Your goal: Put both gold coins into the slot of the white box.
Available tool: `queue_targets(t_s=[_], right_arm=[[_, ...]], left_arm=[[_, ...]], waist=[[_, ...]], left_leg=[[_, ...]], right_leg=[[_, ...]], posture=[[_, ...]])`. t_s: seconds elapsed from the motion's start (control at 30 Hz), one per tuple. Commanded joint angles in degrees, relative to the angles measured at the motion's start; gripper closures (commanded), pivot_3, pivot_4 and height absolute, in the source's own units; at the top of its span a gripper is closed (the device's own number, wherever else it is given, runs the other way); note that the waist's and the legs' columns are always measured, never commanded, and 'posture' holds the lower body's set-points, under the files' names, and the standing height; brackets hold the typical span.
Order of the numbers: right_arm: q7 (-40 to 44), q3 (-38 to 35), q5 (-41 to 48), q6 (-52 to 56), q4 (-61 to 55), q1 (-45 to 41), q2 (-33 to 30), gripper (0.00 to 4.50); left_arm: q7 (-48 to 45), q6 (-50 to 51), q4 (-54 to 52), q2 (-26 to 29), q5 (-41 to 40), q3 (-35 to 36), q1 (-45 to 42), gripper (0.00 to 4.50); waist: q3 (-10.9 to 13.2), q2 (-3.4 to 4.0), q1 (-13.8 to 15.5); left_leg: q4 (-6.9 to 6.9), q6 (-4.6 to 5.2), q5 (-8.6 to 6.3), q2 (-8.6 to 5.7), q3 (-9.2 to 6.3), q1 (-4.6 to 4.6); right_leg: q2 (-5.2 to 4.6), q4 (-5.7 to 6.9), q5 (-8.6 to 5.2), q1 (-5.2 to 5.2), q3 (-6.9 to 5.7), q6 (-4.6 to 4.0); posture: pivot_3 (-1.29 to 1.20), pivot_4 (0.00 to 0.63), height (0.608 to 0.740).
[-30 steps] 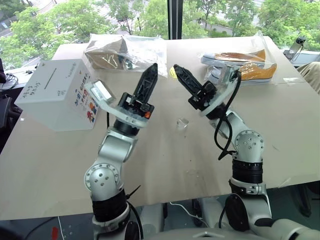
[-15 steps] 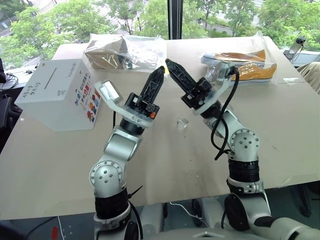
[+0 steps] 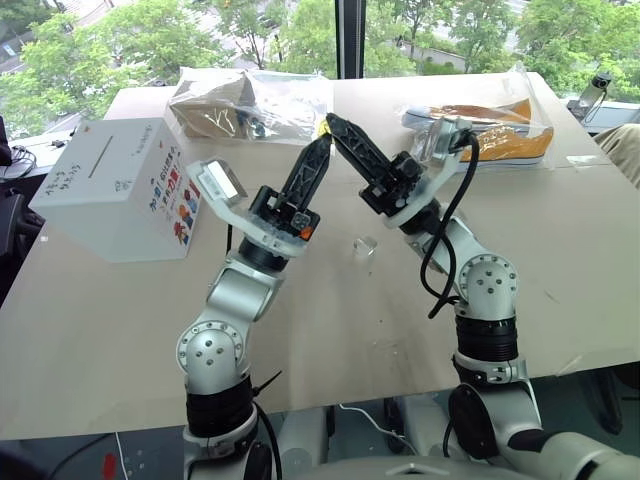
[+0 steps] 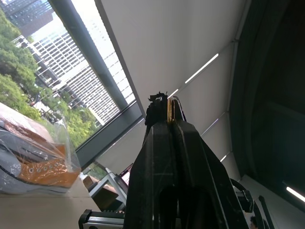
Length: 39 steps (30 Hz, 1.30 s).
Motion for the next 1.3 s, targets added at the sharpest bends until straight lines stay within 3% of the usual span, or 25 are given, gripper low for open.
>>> queue_targets(t_s=[0.03,0.07,0.17,0.4,0.5,0.67,0.87,1.3], right_arm=[[1.61,1.51,0.82,0.51,-1.66,-2.69,1.29,4.5],[1.65,1.35,1.33,0.73,-1.49,-2.7,1.37,4.5],[2.17,1.33,1.9,1.28,-1.6,-2.68,1.1,3.65],[-0.1,-0.87,-2.97,-4.37,-0.59,-3.35,1.1,0.73],[4.0,0.09,-9.32,-6.81,0.82,-4.15,-3.37,0.73],[17.46,6.52,-25.75,-14.83,3.88,-5.85,-14.97,0.73],[29.46,10.1,-34.28,-23.17,5.95,-7.78,-19.73,0.73],[34.37,8.95,-37.81,-27.17,8.59,-11.77,-18.55,0.73]], left_arm=[[0.33,-0.53,-1.63,0.09,0.15,-1.22,-0.34,4.46],[0.44,-0.65,-1.6,0.16,0.37,-1.08,-0.33,4.46],[0.67,-1.0,-1.59,0.39,1.05,-0.91,-0.22,4.5],[3.25,-1.55,-3.07,6.23,1.96,3.75,-0.01,4.5],[6.01,-0.18,-2.96,13.39,4.67,6.96,-1.29,4.5],[12.97,6.37,1.97,32.11,20.77,10.1,-2.94,4.5],[15.16,13.94,5.06,48.05,33.63,13.48,-3.91,4.5],[10.77,28.82,10.21,56.67,37.95,23.66,-8.18,4.5]], waist=[[0.0,0.0,0.0],[0.0,0.0,0.0],[0.0,0.01,-0.02],[0.01,0.01,-0.06],[0.03,0.04,-0.11],[0.1,0.11,-0.01],[0.18,0.09,-0.36],[0.2,0.09,-0.98]], left_leg=[[0.0,0.0,0.0,0.0,0.0,0.0],[0.0,0.0,0.0,0.0,0.0,0.0],[0.0,0.0,0.0,0.0,0.0,0.0],[-0.01,0.0,0.0,0.02,-0.01,0.0],[-0.01,0.0,0.0,0.03,-0.01,0.0],[-0.08,0.0,0.0,-0.05,0.0,0.0],[-0.19,-0.01,0.0,0.08,0.06,-0.07],[-0.27,-0.05,0.0,0.1,0.02,-0.19]], right_leg=[[0.0,0.0,0.0,0.0,0.0,0.0],[0.0,0.0,0.0,0.0,0.0,0.0],[0.0,-0.01,0.0,0.0,0.0,0.0],[0.03,-0.02,0.0,0.0,-0.01,0.0],[0.04,-0.01,0.0,-0.01,-0.01,0.0],[0.1,-0.14,-0.01,0.0,-0.02,0.01],[0.12,-0.17,-0.02,-0.16,0.06,0.01],[-0.08,-0.15,-0.01,-0.3,-0.04,0.01]], posture=[[0.0,0.15,0.74],[0.0,0.15,0.74],[0.0,0.15,0.74],[0.0,0.15,0.74],[0.0,0.15,0.74],[0.0,0.15,0.74],[0.0,0.15,0.74],[0.0,0.15,0.74]])
